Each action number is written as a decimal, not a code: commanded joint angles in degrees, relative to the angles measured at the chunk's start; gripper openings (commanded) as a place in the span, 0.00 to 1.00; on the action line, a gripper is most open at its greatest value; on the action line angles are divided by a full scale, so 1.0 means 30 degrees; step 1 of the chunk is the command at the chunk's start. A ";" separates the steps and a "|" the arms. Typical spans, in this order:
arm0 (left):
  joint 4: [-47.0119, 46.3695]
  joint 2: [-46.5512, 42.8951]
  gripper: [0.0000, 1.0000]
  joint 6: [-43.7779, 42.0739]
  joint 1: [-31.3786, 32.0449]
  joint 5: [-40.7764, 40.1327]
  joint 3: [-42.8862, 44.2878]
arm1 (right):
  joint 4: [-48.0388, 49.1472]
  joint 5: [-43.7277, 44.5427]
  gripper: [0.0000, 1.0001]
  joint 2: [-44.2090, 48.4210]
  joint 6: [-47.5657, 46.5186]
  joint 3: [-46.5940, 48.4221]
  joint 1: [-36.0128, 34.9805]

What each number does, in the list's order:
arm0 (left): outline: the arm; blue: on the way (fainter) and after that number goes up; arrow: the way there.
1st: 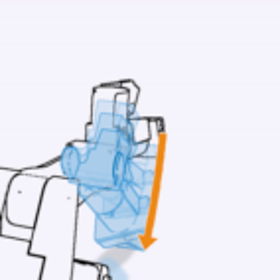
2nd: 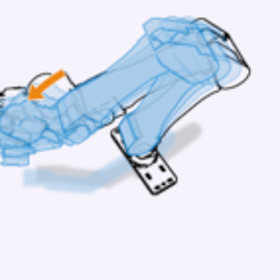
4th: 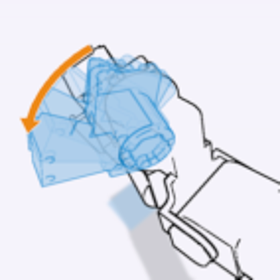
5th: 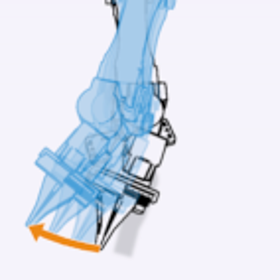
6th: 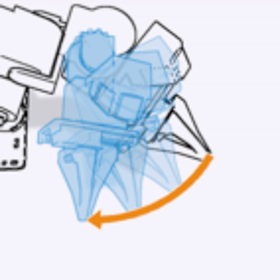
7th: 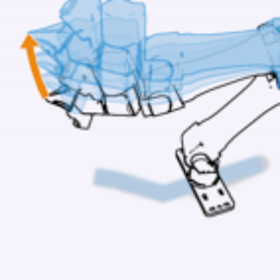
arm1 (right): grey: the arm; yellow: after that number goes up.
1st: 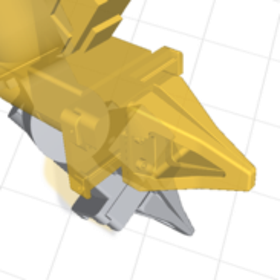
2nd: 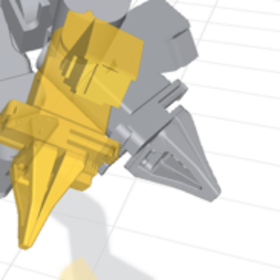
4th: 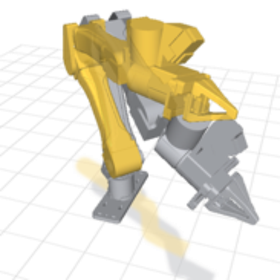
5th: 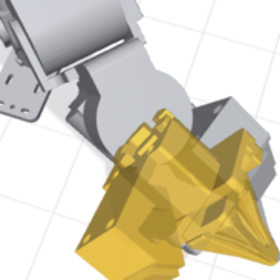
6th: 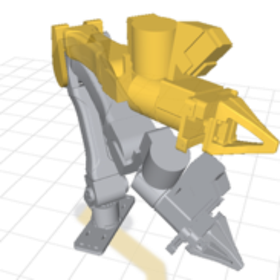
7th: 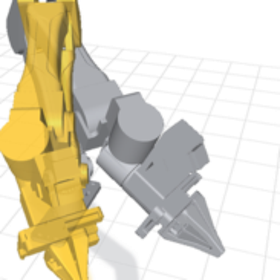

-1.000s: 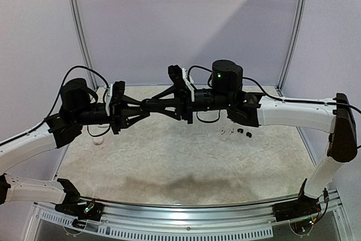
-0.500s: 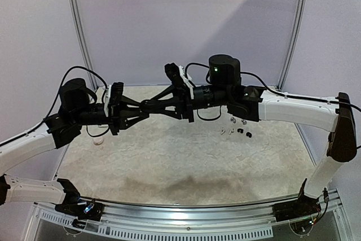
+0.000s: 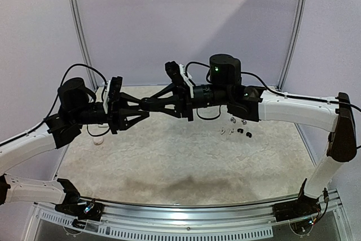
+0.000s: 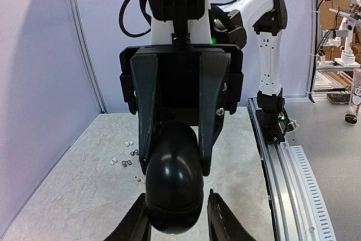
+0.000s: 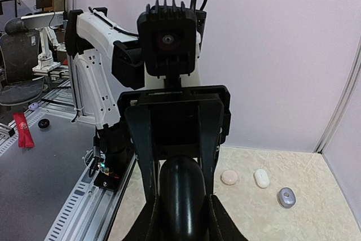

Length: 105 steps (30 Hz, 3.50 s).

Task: Insert the wireless bluetooth earbuds into the charging case

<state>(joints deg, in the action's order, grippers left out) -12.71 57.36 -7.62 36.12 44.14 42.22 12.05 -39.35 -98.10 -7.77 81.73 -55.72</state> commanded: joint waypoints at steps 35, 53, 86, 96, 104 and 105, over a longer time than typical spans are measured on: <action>0.1830 -0.0064 0.00 -0.3825 0.1115 0.0065 0.0101 | -0.1894 0.4593 0.40 -0.0403 0.1006 0.0434 0.0264; -0.1055 0.1092 0.00 0.5169 0.0880 -0.1704 -0.1225 | -0.4018 0.1527 0.58 -0.0378 0.1279 0.2000 0.0699; -0.1812 0.0268 0.00 0.5153 0.0734 -0.2615 -0.2350 | -1.8971 1.1755 0.34 -0.3859 -0.0020 -0.1384 1.4622; -0.1917 0.0025 0.00 0.4795 0.0741 -0.2505 -0.2605 | -1.7854 1.1516 0.37 -0.4158 -0.0985 -0.2606 1.4622; -0.1819 -0.0074 0.00 0.4342 0.0747 -0.2321 -0.2610 | -1.7320 1.0253 0.37 -0.4910 -0.1103 -0.2591 1.4618; -0.1800 -0.0078 0.00 0.4278 0.0754 -0.2321 -0.2594 | -1.7205 1.0160 0.37 -0.4915 -0.1131 -0.2670 1.4641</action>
<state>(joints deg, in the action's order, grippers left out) -17.34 58.02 6.79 37.93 36.75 35.03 -41.15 -6.66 -111.55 -10.15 74.59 -11.62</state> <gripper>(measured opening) 0.234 0.368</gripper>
